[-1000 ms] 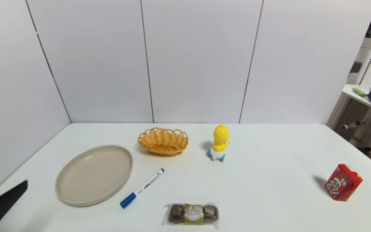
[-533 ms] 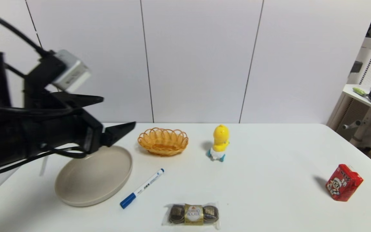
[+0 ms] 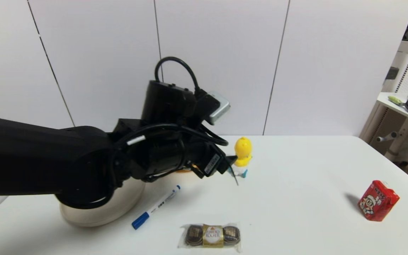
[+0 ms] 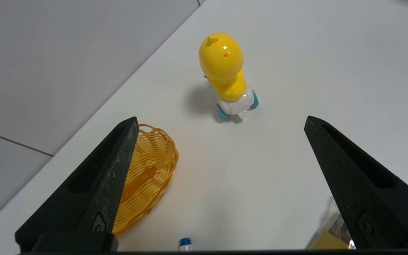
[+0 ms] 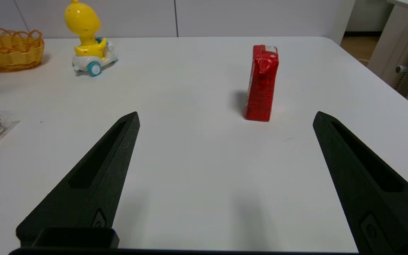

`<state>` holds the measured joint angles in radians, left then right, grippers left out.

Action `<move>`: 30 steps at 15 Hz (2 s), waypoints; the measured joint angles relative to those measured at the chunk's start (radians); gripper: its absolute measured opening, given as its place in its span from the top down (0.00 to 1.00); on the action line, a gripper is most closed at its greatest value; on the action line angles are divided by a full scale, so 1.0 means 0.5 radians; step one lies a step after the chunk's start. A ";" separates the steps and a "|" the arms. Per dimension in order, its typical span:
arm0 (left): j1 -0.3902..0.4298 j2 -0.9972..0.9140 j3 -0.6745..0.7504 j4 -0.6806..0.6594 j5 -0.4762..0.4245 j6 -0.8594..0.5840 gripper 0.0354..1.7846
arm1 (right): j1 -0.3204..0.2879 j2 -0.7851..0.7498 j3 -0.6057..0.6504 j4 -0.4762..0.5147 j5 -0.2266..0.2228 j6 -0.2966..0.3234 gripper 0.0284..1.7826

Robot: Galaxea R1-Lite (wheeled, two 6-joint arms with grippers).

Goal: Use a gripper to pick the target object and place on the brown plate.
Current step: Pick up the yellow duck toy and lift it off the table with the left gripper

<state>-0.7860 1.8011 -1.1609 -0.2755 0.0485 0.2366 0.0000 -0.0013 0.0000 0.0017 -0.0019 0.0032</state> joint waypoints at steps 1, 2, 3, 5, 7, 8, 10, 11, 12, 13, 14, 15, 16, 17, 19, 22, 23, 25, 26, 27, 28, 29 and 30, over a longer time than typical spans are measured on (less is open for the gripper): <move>-0.043 0.080 -0.042 -0.014 0.067 -0.079 0.06 | 0.000 0.000 0.000 0.000 0.000 0.000 0.05; -0.089 0.151 -0.067 -0.046 0.150 -0.182 0.06 | 0.000 0.000 0.000 0.000 0.001 -0.001 0.05; -0.128 0.208 -0.078 -0.079 0.222 -0.276 0.06 | 0.000 0.000 0.000 0.000 0.000 -0.001 0.05; -0.184 0.298 -0.085 -0.166 0.345 -0.426 0.06 | 0.000 0.000 0.000 0.000 0.000 -0.001 0.05; -0.204 0.388 -0.086 -0.291 0.371 -0.500 0.06 | 0.000 0.000 0.000 -0.001 0.001 -0.001 0.05; -0.206 0.438 -0.086 -0.372 0.373 -0.531 0.06 | 0.000 0.000 0.000 0.000 0.000 -0.001 0.05; -0.207 0.536 -0.080 -0.547 0.374 -0.586 0.06 | 0.000 0.000 0.000 0.000 0.000 -0.001 0.05; -0.208 0.594 -0.074 -0.649 0.376 -0.606 0.06 | 0.000 0.000 0.000 0.000 0.000 0.000 0.05; -0.208 0.649 -0.073 -0.749 0.380 -0.617 0.06 | 0.000 0.000 0.000 0.000 0.000 -0.001 0.05; -0.207 0.708 -0.073 -0.856 0.382 -0.619 0.06 | 0.000 0.000 0.000 0.000 0.000 -0.001 0.05; -0.205 0.763 -0.077 -0.944 0.395 -0.621 0.06 | 0.000 0.000 0.000 0.000 0.001 -0.001 0.05; -0.204 0.814 -0.083 -1.022 0.434 -0.620 0.06 | 0.000 0.000 0.000 0.000 0.001 -0.001 0.05; -0.201 0.863 -0.093 -1.083 0.498 -0.620 0.06 | 0.000 0.000 0.000 0.000 0.000 -0.001 0.05; -0.200 0.911 -0.110 -1.134 0.575 -0.620 0.06 | 0.001 0.000 0.000 0.000 0.000 -0.001 0.05; -0.185 0.988 -0.147 -1.221 0.657 -0.605 0.06 | 0.000 0.000 0.000 0.000 0.000 0.000 0.05; -0.156 1.084 -0.220 -1.280 0.661 -0.601 0.06 | 0.000 0.000 0.000 0.000 0.000 0.000 0.05; -0.146 1.109 -0.249 -1.279 0.661 -0.601 0.06 | 0.000 0.000 0.000 0.000 0.000 0.000 0.05; -0.133 1.148 -0.312 -1.276 0.660 -0.593 0.06 | 0.000 0.000 0.000 0.000 0.000 0.000 0.05; -0.131 1.167 -0.347 -1.273 0.655 -0.586 0.06 | 0.000 0.000 0.000 0.000 0.000 0.001 0.05; -0.129 1.191 -0.398 -1.270 0.654 -0.586 0.06 | 0.001 0.000 0.000 0.000 0.001 0.000 0.05; -0.124 1.219 -0.457 -1.269 0.652 -0.584 0.06 | 0.001 0.000 0.000 0.000 0.001 0.000 0.05; -0.120 1.245 -0.498 -1.269 0.650 -0.585 0.06 | 0.001 0.000 0.000 0.000 0.000 0.000 0.05; -0.117 1.273 -0.531 -1.269 0.649 -0.585 0.06 | 0.000 0.000 0.000 0.000 0.001 0.000 0.05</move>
<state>-0.8447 2.4377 -1.4264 -0.9100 0.3732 -0.0557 0.0000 -0.0013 0.0000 0.0017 -0.0013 0.0032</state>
